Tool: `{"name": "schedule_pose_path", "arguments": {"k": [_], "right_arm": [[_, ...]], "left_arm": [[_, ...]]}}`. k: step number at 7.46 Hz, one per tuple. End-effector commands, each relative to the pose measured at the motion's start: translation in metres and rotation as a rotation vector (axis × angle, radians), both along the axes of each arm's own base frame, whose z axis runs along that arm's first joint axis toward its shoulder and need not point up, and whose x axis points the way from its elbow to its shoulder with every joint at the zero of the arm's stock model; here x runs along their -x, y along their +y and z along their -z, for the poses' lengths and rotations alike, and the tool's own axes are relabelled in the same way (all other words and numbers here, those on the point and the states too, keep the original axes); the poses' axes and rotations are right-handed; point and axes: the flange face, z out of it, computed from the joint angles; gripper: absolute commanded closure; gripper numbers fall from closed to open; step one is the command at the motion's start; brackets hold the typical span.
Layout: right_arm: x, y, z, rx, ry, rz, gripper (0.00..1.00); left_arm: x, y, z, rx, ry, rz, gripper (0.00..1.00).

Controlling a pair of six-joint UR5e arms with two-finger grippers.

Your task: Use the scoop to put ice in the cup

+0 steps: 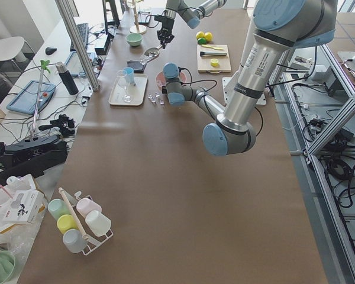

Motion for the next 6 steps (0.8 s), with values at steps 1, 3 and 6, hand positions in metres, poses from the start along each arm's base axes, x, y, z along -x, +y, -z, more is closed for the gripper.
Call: {"name": "schedule_pose_path", "arguments": {"k": [1, 3, 6], "right_arm": [[-0.026, -0.049, 0.001, 0.118, 0.082, -0.076, 1.0], [-0.017, -0.072, -0.003, 0.162, 0.115, -0.079, 1.0], [-0.002, -0.097, 0.011, 0.209, 0.214, -0.057, 1.0]], "left_arm": [[0.036, 0.022, -0.007, -0.001, -0.002, 0.005, 0.01], [0.077, 0.025, -0.006, 0.033, -0.059, 0.036, 0.01], [0.122, 0.014, 0.011, 0.128, -0.17, 0.106, 0.01]]}}
